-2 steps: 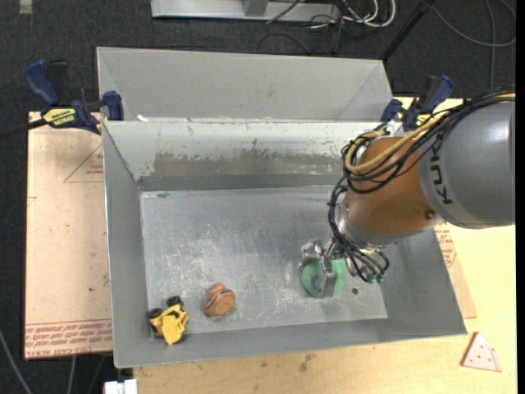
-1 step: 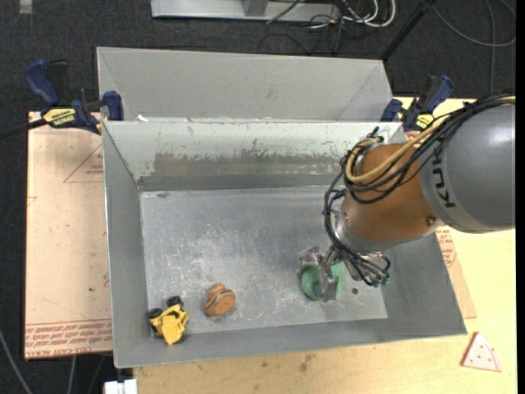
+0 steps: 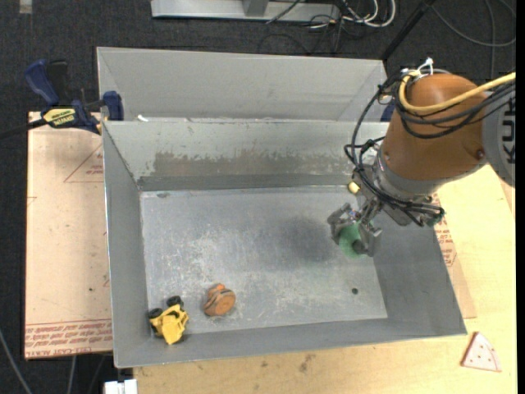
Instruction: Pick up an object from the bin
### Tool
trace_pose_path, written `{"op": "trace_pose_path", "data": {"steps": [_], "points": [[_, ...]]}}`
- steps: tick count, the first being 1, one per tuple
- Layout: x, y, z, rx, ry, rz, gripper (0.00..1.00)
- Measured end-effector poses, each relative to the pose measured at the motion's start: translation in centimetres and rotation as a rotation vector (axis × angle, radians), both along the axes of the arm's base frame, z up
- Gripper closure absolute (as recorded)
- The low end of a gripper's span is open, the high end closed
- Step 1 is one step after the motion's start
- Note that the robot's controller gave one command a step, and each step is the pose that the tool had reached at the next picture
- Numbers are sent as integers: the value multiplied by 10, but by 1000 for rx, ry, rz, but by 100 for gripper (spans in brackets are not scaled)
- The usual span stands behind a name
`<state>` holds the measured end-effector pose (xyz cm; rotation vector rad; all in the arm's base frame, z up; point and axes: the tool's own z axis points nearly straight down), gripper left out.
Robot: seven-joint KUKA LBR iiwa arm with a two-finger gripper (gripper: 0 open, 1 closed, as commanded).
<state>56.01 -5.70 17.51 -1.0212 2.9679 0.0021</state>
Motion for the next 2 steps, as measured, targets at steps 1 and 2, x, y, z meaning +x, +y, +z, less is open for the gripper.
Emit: {"op": "trace_pose_path", "data": {"steps": [1,2], "points": [[0,0,0,0,0,0,100],[-6,9,43,1,7,4,100]]}}
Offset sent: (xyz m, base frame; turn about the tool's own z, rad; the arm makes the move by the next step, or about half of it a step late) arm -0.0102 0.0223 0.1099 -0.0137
